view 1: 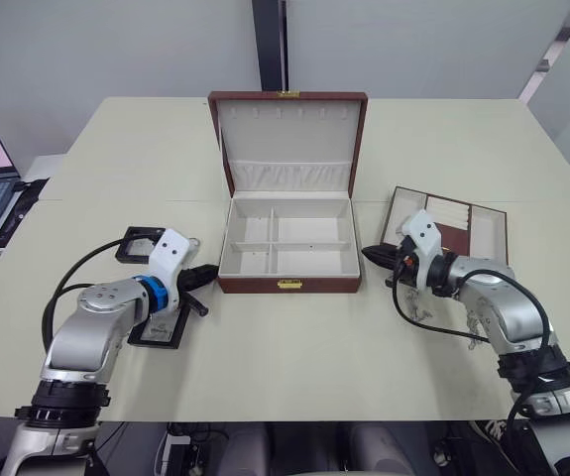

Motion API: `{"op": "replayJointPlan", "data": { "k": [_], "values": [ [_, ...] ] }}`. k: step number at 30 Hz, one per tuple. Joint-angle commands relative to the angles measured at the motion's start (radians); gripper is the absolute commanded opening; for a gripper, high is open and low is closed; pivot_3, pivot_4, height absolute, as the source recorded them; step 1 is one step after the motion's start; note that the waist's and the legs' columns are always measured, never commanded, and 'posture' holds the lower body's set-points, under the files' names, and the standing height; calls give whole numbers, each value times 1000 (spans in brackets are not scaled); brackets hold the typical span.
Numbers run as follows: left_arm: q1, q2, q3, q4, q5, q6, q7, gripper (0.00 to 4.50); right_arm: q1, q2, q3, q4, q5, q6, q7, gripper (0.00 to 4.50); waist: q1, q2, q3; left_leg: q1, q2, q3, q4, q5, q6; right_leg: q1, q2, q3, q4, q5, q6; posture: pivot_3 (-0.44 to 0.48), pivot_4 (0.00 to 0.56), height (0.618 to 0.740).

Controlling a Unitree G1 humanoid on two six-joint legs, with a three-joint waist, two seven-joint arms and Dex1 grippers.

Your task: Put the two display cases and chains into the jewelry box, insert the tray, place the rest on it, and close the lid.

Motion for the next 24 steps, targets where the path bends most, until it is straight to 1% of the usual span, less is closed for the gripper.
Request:
{"op": "replayJointPlan", "data": {
  "k": [1, 5, 9, 11, 12, 13, 17, 21, 23, 24],
  "values": [
    [-6, 34, 52, 8, -6, -31, -11, 0, 3, -31, -59, -20, 29, -19, 26, 37, 0, 0, 0, 0, 0, 0, 0, 0, 0, 0, 0, 0, 0, 0, 0, 0, 150, 740],
    [-1, 66, 107, 22, -31, -44, -32, 0, 26, -64, -112, -42, 76, -7, 63, 37, 1, 0, 0, 0, 0, 0, 0, 0, 0, 0, 0, 0, 0, 0, 0, 0, 150, 740],
    [17, 119, 197, 21, -98, -28, -103, 0, 77, -129, -198, -91, 174, 17, 149, 37, 0, 0, 0, 0, 0, 0, 0, 0, 0, 0, 0, 0, 0, 0, 0, 0, 150, 740],
    [54, 178, 258, 37, -133, -28, -178, 375, 121, -208, -251, -73, 200, 12, 224, 0, 0, 0, 0, 0, 0, 0, 0, 0, 0, 0, 0, 0, 0, 0, 0, 0, 150, 740],
    [83, 214, 283, 58, -130, -47, -211, 534, 143, -252, -279, -42, 204, -2, 263, 395, 0, 0, 0, 0, 0, 0, -1, 0, 0, 0, 0, 0, 0, 0, 0, 0, 150, 740],
    [115, 246, 302, 81, -124, -68, -239, 833, 161, -291, -300, -5, 203, -25, 296, 567, -1, 0, 0, 0, 0, 0, -1, 0, 0, 0, 0, 0, -1, 0, 0, 0, 150, 740],
    [218, 339, 377, 177, -97, -151, -308, 2029, 189, -419, -355, 179, 175, -112, 407, 1638, -1, 0, 0, 2, 0, 1, -1, 0, 0, 1, 0, 0, -1, 0, 0, 0, 150, 740],
    [269, 402, 427, 289, -53, -238, -314, 3163, 193, -501, -376, 336, 157, -183, 494, 2619, -1, 0, 0, 2, 0, 1, -1, 0, 1, 1, 0, 0, -1, 0, 0, 0, 150, 740],
    [290, 421, 444, 331, -39, -271, -318, 3794, 200, -532, -371, 393, 131, -229, 517, 3249, -2, 0, 0, 1, 1, 1, -1, 0, 1, 0, 0, 0, -1, 0, 0, 0, 150, 740],
    [299, 432, 451, 359, -28, -291, -318, 4056, 202, -546, -368, 422, 116, -253, 527, 3491, -2, 0, 0, 2, 1, 2, -1, 0, 1, 0, 0, 0, -1, 0, 0, 0, 150, 740]
  ]
}}
